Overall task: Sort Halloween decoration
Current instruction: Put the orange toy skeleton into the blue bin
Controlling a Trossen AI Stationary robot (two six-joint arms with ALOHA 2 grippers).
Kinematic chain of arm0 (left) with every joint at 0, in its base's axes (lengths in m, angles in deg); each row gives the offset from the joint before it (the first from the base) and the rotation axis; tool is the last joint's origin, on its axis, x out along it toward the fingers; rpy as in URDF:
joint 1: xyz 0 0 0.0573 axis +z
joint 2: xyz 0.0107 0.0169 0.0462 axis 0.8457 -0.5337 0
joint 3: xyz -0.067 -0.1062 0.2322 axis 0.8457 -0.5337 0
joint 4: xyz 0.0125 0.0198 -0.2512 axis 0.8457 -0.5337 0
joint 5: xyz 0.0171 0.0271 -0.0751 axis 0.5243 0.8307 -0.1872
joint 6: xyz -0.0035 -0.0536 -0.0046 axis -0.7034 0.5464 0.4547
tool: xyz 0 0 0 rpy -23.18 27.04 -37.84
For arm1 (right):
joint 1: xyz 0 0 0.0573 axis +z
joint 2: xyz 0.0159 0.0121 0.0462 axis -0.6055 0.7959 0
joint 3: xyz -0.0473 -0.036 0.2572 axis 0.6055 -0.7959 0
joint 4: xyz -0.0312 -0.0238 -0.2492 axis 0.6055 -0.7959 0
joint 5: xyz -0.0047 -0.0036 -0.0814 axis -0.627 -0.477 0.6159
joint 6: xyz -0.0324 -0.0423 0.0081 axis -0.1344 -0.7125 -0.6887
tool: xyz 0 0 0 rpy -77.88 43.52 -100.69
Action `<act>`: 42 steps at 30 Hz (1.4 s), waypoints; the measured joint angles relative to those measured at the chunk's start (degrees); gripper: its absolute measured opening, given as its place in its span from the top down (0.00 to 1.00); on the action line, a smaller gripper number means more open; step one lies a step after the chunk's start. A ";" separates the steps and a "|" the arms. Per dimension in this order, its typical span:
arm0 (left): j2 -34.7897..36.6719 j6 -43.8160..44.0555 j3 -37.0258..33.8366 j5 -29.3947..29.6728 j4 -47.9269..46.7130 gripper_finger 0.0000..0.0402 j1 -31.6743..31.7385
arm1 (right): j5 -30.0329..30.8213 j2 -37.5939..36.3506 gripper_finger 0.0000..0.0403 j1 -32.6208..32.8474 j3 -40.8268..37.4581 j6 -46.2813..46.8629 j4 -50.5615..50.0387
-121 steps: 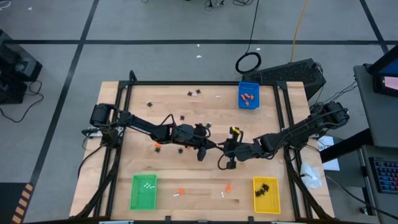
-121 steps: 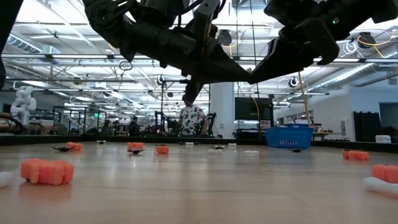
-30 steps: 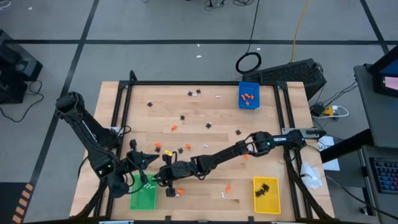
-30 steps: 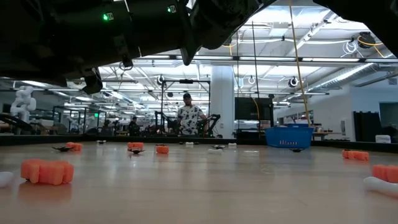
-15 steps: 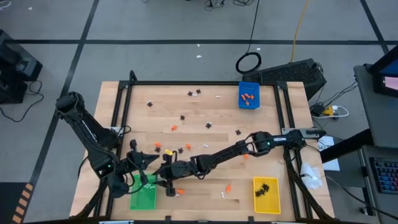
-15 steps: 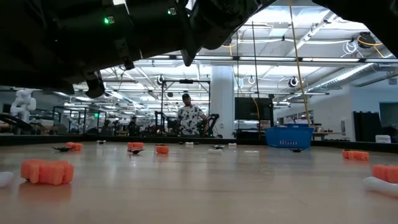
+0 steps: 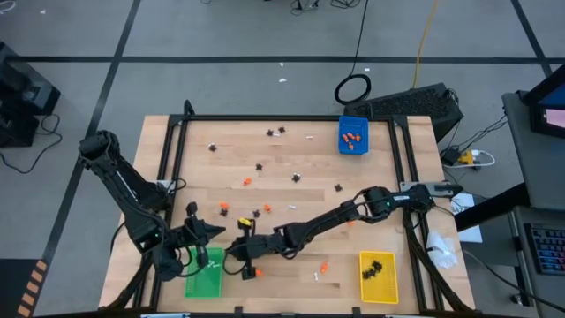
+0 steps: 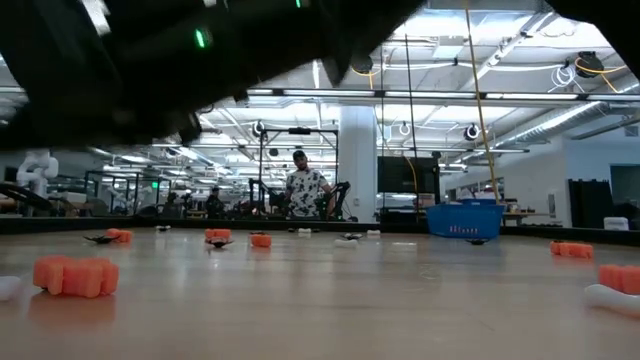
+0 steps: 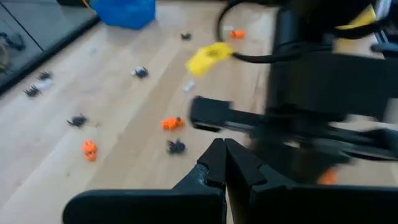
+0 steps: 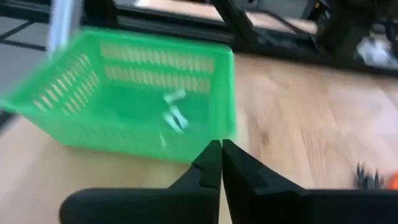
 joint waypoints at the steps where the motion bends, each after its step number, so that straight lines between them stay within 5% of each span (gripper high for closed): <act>1: 0.00 -0.97 0.00 -1.13 0.33 1.00 0.00 | 0.01 -0.12 1.00 -0.05 -2.12 0.80 2.26; 10: -0.04 -10.43 1.75 -17.49 8.82 1.00 0.11 | 0.38 -14.08 1.00 0.01 -32.41 5.74 28.70; 16: -0.73 -4.76 2.05 -30.08 6.91 1.00 0.43 | 6.06 -29.04 1.00 -0.05 -48.23 4.26 26.14; 23: -9.68 3.66 2.05 -41.09 4.62 1.00 2.77 | 9.52 -43.36 1.00 -0.34 -59.87 3.36 23.80; 42: -19.23 1.49 2.01 -38.42 14.67 1.00 5.41 | 10.98 -47.80 1.00 -0.44 -62.34 3.14 21.21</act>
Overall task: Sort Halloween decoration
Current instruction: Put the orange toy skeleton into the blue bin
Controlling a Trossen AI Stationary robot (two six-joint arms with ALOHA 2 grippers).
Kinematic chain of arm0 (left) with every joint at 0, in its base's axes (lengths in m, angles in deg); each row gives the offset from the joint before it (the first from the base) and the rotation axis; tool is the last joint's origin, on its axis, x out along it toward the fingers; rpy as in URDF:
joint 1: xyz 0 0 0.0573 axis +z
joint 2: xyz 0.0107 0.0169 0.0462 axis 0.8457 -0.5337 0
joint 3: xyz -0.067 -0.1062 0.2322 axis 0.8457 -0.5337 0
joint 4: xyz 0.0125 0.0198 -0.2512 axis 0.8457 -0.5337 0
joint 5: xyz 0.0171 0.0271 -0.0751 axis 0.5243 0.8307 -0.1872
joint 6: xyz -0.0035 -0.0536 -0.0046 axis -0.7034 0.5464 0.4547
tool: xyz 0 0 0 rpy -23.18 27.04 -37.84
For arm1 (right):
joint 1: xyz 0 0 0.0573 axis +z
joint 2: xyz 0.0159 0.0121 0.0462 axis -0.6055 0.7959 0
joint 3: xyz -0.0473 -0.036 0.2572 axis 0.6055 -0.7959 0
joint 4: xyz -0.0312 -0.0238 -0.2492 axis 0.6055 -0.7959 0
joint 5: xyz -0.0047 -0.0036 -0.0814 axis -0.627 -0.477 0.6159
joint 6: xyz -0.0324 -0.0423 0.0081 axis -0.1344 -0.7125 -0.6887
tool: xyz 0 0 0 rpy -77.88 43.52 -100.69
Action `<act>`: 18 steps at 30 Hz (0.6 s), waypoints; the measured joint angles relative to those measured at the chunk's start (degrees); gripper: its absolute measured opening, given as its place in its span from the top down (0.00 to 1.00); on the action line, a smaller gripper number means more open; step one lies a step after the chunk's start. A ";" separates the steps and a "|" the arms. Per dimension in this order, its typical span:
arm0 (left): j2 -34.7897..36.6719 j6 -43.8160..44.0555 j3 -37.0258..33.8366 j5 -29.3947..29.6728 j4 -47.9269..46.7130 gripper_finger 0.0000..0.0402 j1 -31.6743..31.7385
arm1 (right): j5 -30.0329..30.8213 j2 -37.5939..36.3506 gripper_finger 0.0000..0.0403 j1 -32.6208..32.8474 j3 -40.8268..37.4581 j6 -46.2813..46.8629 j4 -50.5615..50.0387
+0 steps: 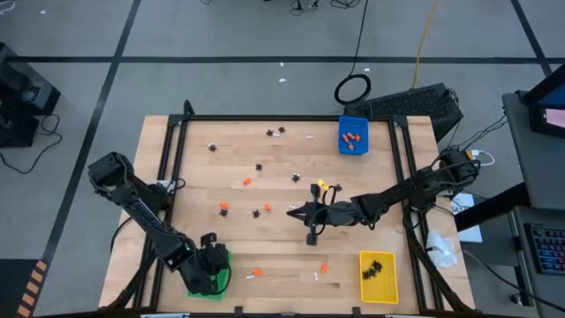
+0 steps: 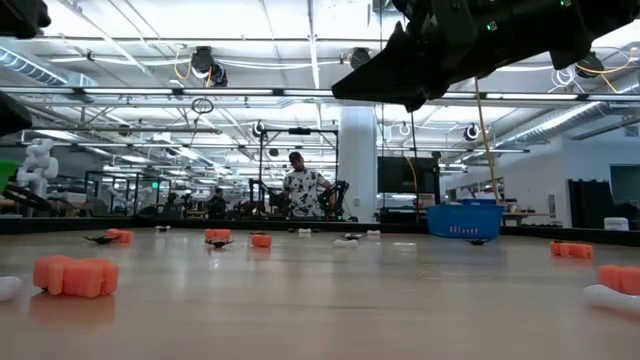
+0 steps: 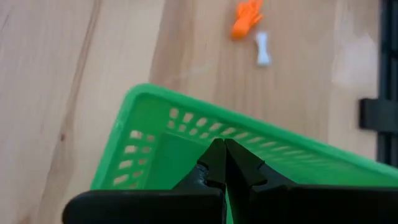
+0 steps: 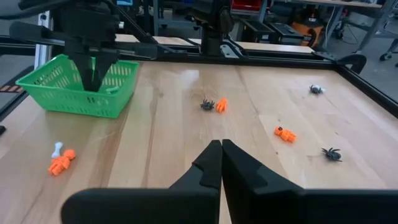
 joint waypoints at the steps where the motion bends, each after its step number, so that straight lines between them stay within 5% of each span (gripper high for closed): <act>1: 0.00 -0.25 0.00 0.15 0.30 1.00 0.27 | 0.00 0.00 1.00 0.00 0.00 0.00 -0.04; 18: 2.22 0.64 0.00 -2.10 -4.68 1.00 6.23 | -0.04 0.02 1.00 0.02 0.00 -0.04 -1.40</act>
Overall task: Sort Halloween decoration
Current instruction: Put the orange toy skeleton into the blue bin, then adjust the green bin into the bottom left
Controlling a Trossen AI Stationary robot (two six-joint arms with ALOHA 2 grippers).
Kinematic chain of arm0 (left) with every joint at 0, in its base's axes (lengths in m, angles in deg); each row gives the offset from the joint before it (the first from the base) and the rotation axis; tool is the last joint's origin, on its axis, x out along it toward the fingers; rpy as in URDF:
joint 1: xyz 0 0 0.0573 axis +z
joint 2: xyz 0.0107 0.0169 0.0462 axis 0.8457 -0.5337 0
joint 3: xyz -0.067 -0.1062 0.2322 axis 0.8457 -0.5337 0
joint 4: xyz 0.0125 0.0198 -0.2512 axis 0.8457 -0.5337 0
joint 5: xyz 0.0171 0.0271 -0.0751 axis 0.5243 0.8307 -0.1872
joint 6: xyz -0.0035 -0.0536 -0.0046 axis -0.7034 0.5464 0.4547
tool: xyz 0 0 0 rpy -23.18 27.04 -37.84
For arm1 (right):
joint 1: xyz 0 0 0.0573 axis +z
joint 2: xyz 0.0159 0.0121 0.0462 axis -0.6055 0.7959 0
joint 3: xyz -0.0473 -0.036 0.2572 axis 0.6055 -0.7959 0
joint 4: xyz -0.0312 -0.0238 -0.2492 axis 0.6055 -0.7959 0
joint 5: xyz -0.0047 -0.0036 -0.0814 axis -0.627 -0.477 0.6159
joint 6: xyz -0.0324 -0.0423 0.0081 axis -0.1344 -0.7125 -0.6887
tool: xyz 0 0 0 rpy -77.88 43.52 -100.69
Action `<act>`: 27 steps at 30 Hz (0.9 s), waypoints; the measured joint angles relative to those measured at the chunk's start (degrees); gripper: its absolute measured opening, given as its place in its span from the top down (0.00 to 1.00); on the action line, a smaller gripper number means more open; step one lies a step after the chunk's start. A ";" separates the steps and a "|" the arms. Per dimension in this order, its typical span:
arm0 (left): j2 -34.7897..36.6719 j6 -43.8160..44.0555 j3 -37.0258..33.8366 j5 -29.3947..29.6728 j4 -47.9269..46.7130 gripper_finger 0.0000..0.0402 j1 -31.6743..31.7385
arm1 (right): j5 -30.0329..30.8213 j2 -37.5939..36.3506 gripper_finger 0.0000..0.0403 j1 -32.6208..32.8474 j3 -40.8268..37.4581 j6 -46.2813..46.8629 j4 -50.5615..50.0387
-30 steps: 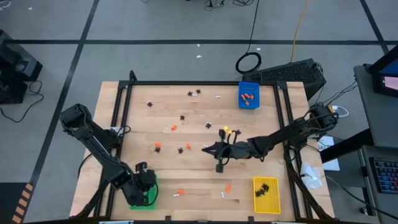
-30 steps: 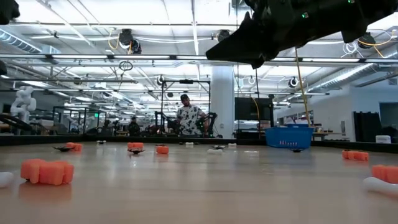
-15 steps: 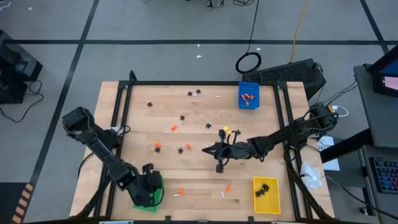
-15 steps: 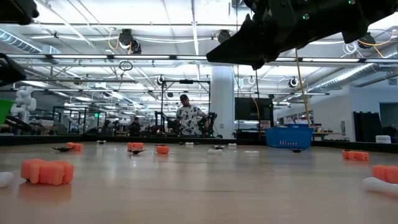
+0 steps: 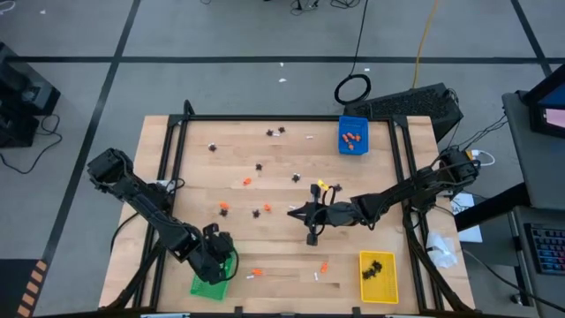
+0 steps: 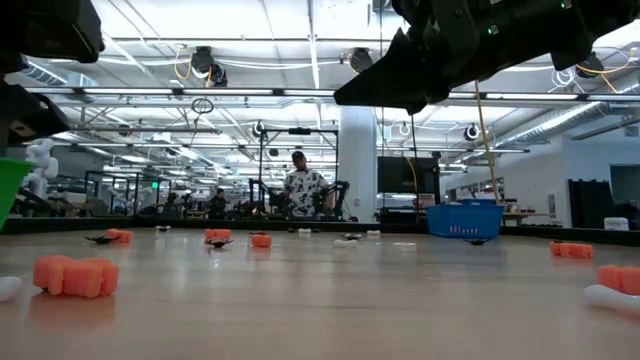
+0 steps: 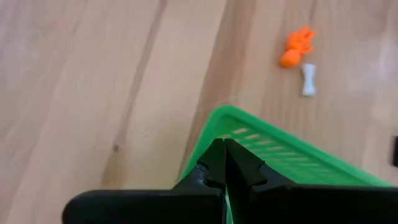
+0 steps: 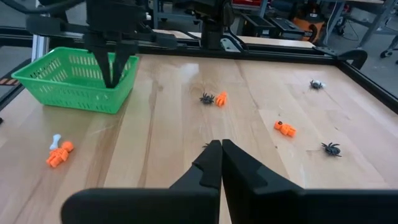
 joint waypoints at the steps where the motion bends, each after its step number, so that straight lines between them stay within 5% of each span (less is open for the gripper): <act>1: -0.01 0.01 0.00 0.04 -0.45 1.00 0.27 | 0.00 0.00 1.00 0.00 0.00 0.00 -0.13; 12: 1.09 1.25 0.25 0.20 -3.07 1.00 1.22 | 0.00 0.00 1.00 0.00 0.00 0.00 -1.24; 20: 7.56 -7.27 5.23 -0.95 -9.64 1.00 1.34 | -0.20 0.00 1.00 0.00 0.00 -0.47 -1.64; 27: 12.30 -17.27 5.53 -5.62 -18.62 1.00 11.54 | -0.26 0.00 1.00 0.00 0.00 -2.35 -3.40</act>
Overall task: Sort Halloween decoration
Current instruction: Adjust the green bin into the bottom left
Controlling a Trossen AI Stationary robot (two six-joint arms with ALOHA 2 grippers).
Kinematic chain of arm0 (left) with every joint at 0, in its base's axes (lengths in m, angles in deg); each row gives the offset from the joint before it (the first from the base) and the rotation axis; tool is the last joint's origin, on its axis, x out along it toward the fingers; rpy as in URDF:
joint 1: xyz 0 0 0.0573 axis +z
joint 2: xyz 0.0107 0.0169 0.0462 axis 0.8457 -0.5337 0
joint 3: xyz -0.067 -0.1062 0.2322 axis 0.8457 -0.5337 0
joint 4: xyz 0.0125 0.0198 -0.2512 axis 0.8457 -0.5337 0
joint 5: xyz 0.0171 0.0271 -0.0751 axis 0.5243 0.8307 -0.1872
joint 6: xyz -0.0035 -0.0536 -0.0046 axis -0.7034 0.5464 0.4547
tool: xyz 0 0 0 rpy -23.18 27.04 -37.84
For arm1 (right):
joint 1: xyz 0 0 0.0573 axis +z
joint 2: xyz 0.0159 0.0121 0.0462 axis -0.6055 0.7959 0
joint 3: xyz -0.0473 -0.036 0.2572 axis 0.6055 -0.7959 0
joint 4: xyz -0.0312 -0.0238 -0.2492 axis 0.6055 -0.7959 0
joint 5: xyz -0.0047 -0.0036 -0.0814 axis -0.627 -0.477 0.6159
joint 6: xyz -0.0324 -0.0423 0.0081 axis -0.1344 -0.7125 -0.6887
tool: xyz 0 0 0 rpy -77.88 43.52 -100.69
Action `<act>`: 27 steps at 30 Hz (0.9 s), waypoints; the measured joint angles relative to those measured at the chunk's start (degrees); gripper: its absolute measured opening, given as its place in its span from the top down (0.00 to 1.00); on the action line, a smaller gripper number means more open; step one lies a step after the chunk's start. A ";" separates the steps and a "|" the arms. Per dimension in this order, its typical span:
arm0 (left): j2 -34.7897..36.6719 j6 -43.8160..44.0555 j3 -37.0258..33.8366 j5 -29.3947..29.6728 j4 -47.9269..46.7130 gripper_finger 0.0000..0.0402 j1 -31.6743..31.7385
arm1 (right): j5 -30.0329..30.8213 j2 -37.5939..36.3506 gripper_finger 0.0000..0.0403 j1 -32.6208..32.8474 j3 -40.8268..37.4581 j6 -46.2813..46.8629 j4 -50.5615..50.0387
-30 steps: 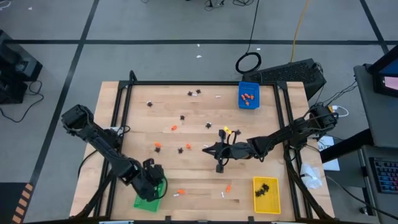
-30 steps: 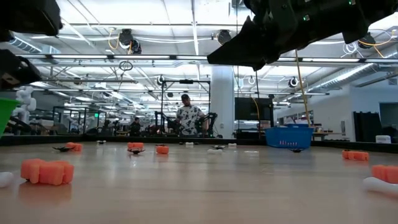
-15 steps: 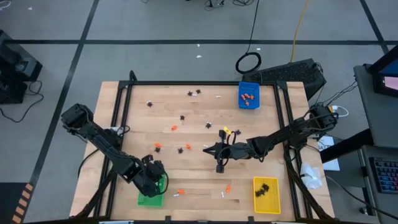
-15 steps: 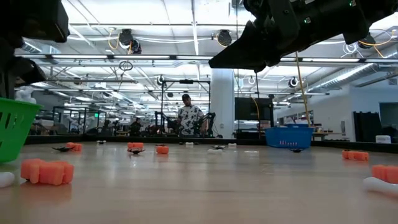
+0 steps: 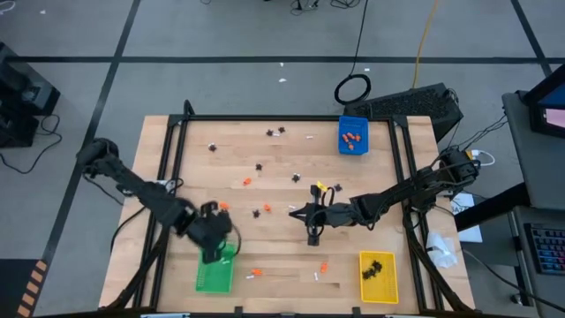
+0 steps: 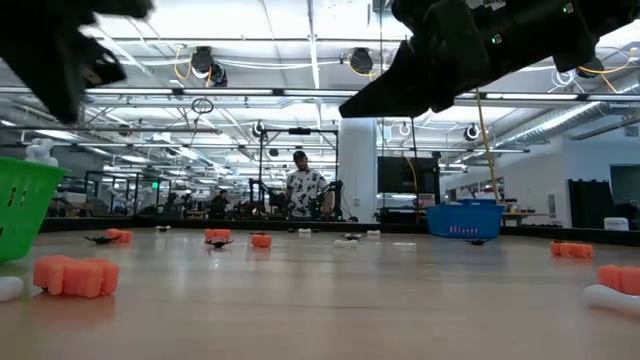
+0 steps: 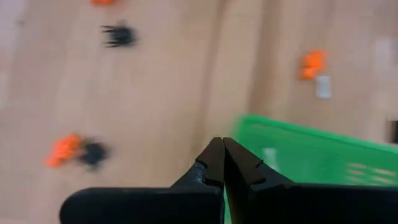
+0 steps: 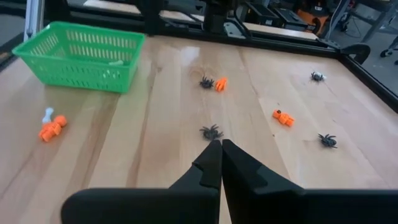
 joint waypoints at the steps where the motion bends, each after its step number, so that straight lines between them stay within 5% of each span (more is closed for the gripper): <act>1: -0.09 -2.75 -0.03 -1.27 -0.22 1.00 2.41 | -0.01 0.00 1.00 0.00 0.01 -0.15 -0.46; 9: -3.68 -21.79 -0.03 -7.72 2.17 1.00 20.41 | 0.00 0.02 1.00 -0.21 0.04 -1.14 -4.08; 18: -9.59 -22.75 -0.08 -7.54 7.00 0.99 34.95 | -0.02 -6.49 1.00 -2.87 0.04 -2.81 -12.95; 27: -16.69 -22.39 -0.09 -0.22 9.97 0.73 40.65 | 0.02 -13.84 1.00 -6.21 0.07 -5.50 -20.69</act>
